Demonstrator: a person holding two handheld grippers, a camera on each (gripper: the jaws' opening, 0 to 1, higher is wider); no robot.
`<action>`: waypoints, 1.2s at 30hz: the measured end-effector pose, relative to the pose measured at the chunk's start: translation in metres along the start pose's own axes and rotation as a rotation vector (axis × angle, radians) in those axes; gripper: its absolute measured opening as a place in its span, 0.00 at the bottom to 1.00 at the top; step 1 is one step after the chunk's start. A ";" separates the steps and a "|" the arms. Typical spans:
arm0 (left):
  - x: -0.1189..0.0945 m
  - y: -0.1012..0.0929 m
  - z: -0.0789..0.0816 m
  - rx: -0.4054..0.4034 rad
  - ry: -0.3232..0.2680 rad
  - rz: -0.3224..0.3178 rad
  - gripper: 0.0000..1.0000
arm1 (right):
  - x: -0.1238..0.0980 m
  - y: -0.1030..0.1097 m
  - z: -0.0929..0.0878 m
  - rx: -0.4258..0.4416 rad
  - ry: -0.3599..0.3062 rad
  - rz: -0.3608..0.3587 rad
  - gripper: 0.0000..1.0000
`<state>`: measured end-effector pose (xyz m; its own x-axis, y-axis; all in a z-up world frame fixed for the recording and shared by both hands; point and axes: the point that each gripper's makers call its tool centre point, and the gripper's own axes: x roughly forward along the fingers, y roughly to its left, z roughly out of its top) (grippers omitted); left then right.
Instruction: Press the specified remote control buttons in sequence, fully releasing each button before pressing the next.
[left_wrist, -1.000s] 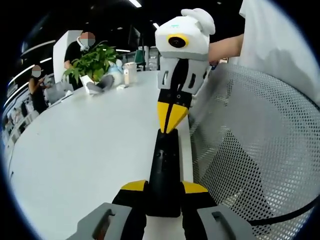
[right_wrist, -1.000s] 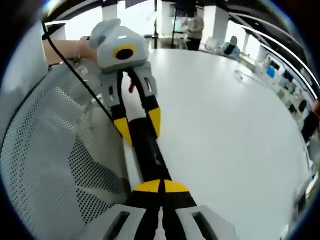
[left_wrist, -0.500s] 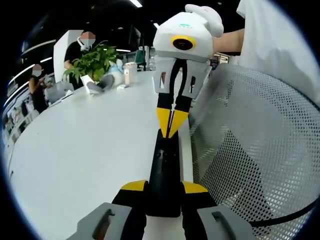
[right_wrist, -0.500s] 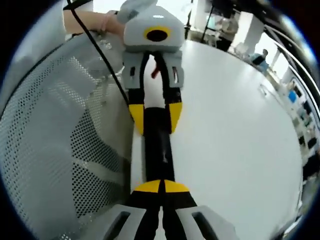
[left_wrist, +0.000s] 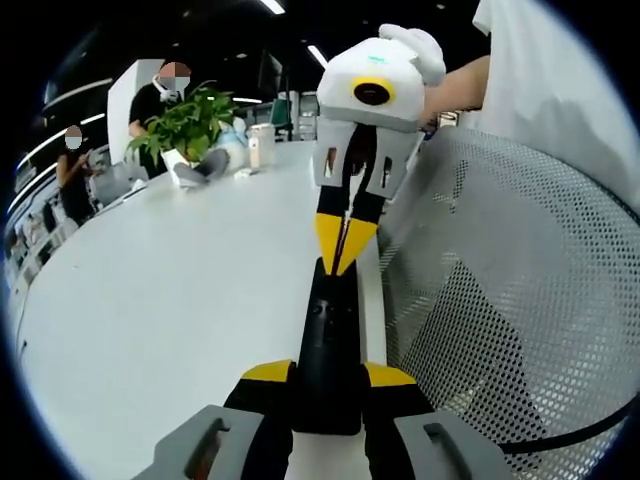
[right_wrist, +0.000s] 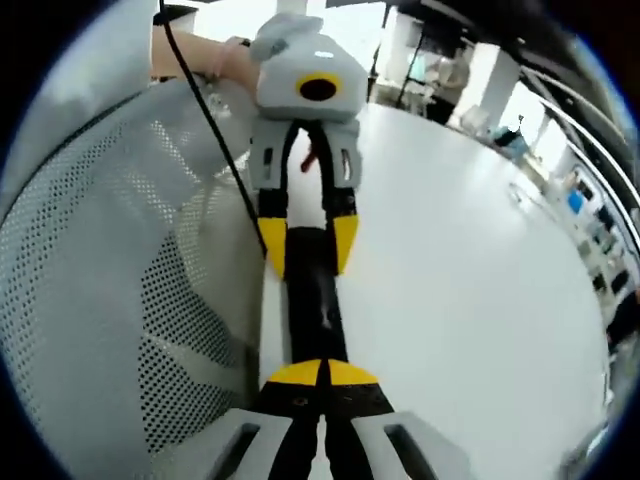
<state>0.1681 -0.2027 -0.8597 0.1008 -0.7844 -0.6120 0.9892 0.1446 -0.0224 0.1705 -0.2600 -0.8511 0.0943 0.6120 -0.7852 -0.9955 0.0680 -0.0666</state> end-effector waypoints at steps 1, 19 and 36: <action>0.000 0.000 0.000 0.000 -0.001 0.000 0.25 | 0.000 0.000 -0.001 -0.007 -0.001 -0.002 0.00; 0.000 0.000 0.000 0.000 0.000 0.001 0.25 | 0.004 0.004 0.005 -0.029 0.009 0.035 0.03; 0.000 0.000 0.000 0.000 -0.001 0.000 0.25 | 0.004 0.003 0.002 -0.003 0.116 0.083 0.08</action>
<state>0.1682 -0.2025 -0.8599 0.1007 -0.7853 -0.6109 0.9892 0.1445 -0.0228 0.1683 -0.2559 -0.8535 0.0099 0.5202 -0.8540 -0.9998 0.0186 -0.0003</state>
